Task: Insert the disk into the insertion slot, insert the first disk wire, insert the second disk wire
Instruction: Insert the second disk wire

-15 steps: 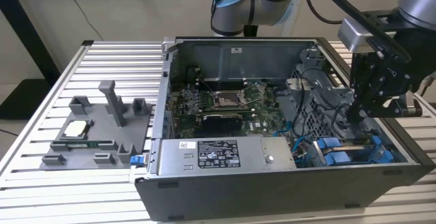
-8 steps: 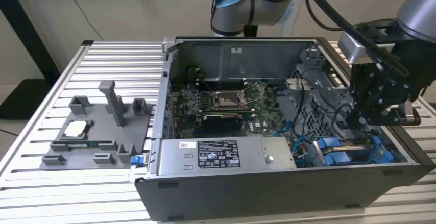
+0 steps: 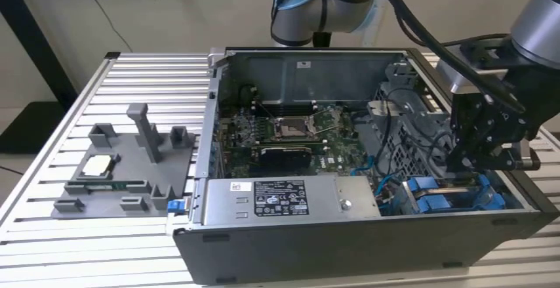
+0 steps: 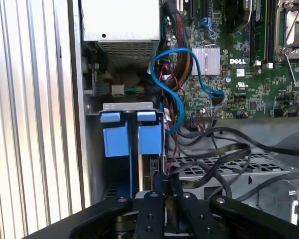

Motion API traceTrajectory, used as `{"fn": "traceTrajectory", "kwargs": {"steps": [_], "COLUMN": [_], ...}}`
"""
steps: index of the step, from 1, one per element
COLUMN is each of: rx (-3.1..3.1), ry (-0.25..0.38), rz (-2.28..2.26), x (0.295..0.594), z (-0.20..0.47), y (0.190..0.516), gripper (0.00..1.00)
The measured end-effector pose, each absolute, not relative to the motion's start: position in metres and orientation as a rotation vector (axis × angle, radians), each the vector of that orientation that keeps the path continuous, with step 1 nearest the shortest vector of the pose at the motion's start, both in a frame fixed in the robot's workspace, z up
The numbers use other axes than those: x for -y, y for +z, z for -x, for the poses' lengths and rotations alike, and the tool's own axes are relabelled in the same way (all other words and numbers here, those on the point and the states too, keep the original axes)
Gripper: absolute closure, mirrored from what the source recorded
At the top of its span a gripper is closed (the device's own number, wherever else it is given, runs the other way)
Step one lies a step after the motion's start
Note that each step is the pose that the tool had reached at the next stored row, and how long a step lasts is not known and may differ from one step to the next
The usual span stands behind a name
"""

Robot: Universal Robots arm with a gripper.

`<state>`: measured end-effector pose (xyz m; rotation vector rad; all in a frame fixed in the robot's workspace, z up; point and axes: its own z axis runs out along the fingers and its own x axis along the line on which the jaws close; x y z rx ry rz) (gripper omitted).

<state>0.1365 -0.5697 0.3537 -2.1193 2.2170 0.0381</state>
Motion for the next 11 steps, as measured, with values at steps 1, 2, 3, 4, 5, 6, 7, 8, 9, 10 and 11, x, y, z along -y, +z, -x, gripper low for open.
{"fn": "traceTrajectory", "kwargs": {"steps": [1, 2, 3, 4, 5, 6, 7, 8, 9, 10, 11], "rx": [-2.217, -2.217, -2.217, -2.217, -2.217, -2.217, -2.217, -2.217, -2.217, -2.217, -2.217], "ry": [0.038, 0.038, 0.038, 0.038, 0.038, 0.038, 0.038, 0.038, 0.038, 0.038, 0.038], "rz": [2.119, 2.119, 2.119, 2.119, 2.119, 2.119, 2.119, 2.119, 2.119, 2.119, 2.119], "x": [0.57, 0.5705, 0.5713, 0.5722, 0.573, 0.5737, 0.5743, 0.5746, 0.5747, 0.5747, 0.5748], "z": [-0.1378, -0.1386, -0.1388, -0.1391, -0.1393, -0.1394, -0.1395, -0.1396, -0.1396, -0.1396, -0.1396], "y": [0.3531, 0.3527, 0.3521, 0.3516, 0.3511, 0.3505, 0.35, 0.3495, 0.3491, 0.3488, 0.3482], "gripper": [0.84, 0.84, 0.84, 0.84, 0.84, 0.84, 0.84, 0.84, 0.84, 0.84, 0.84]}}
